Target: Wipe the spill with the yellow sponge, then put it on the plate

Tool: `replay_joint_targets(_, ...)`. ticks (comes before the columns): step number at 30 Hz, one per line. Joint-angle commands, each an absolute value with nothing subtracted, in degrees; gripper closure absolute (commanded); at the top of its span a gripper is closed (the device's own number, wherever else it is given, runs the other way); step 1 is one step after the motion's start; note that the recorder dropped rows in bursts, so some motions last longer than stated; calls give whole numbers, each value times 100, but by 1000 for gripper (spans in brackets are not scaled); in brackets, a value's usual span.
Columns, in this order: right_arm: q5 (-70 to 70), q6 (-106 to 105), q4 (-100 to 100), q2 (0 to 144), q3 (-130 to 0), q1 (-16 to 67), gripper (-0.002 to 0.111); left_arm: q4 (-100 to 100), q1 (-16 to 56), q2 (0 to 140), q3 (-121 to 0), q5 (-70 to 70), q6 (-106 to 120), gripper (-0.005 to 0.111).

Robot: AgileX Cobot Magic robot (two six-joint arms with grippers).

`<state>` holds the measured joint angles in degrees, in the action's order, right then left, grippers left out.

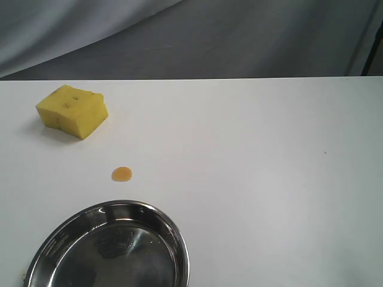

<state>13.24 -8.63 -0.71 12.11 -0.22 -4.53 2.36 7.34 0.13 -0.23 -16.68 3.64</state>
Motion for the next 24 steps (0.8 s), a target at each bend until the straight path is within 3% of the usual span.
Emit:
replay_joint_targets(1, 1277, -860, -42, 1230, 0, -473, 108, 0, 736, 0, 0, -1600, 522, 107)
replay_joint_targets(3, 1277, -860, -42, 1230, 0, -473, 108, -224, 736, 0, 0, -1293, 622, 107)
replay_joint_targets(10, 1277, -860, -42, 1230, 0, -473, 108, 2001, 736, 0, 0, 555, -148, 107)
replay_joint_targets(14, 1277, -860, -42, 1230, 0, -473, 108, 2060, 736, 0, 0, 1806, -159, 107)
replay_joint_targets(24, 1277, -860, -42, 1230, 0, -473, 108, 2043, 736, 0, 0, 3291, -1383, 107)
